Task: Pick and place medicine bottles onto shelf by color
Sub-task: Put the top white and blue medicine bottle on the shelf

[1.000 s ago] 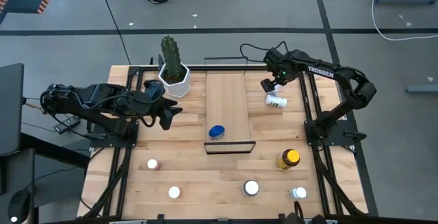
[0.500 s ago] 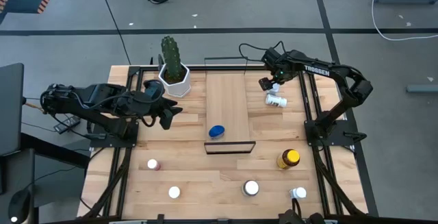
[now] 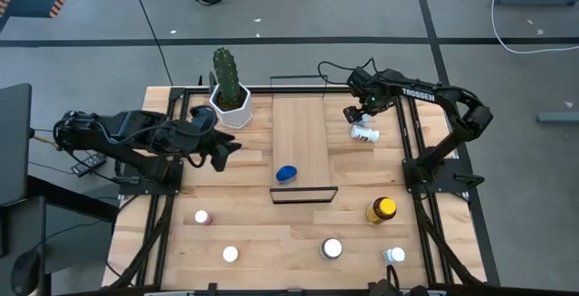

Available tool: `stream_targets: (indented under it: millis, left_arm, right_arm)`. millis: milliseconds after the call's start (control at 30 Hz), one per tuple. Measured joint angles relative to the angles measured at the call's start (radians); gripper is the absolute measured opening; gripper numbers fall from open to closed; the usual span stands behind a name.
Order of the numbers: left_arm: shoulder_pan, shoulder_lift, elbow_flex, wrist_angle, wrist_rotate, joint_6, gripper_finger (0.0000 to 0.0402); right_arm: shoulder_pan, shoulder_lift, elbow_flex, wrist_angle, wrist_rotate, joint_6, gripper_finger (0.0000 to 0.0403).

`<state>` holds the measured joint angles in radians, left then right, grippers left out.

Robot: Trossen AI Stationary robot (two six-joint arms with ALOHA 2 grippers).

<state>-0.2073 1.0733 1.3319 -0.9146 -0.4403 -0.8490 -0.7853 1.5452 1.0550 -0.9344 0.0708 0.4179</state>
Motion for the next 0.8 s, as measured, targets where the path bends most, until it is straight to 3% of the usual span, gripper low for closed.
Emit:
stream_targets:
  millis: [267,633,800]
  left_arm:
    - [0.0,0.0,0.0,-0.003,0.0,-0.004,0.019]
    - [0.0,0.0,0.0,-0.004,0.0,-0.003,0.019]
    - [0.0,0.0,0.0,-0.004,0.0,-0.003,0.019]
  right_arm:
    - [0.003,0.0,0.0,0.003,0.0,-0.009,0.0273]
    - [0.04,0.0,0.0,0.019,0.005,-0.04,0.0182]
    - [0.067,-0.001,0.0,0.018,0.006,-0.035,0.0182]
